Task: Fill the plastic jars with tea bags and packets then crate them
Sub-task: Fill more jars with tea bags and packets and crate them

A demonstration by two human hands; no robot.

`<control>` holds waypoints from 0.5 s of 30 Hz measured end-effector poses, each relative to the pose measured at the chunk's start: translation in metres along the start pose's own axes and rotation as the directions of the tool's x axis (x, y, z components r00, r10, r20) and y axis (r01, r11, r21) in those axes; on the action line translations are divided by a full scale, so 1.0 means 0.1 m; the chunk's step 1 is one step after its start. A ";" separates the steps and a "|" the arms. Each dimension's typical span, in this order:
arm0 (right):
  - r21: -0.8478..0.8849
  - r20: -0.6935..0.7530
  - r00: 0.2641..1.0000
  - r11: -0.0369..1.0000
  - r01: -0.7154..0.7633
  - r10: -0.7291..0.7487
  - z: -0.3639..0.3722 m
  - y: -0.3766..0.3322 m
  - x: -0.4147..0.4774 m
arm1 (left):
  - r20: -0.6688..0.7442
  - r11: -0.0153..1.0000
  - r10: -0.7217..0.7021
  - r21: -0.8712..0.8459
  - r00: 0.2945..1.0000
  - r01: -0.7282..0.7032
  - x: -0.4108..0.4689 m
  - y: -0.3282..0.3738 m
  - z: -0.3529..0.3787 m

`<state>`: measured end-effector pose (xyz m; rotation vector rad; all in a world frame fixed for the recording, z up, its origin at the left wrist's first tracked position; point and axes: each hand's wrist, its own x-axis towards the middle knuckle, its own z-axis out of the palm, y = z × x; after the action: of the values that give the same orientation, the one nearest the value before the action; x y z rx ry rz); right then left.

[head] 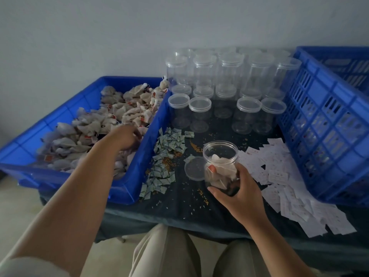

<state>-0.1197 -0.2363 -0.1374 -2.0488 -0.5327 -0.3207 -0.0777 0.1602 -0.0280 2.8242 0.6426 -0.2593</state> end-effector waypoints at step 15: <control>0.015 0.025 1.000 1.000 0.004 -0.005 0.01 -0.01 0.02 | -0.422 0.758 0.304 -0.436 0.854 -0.485 -0.80 0.78 -0.55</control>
<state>-0.1185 -0.2347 -0.1364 -2.0394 -0.5538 -0.2931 -0.1075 0.0738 0.0567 2.3771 0.1034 0.4199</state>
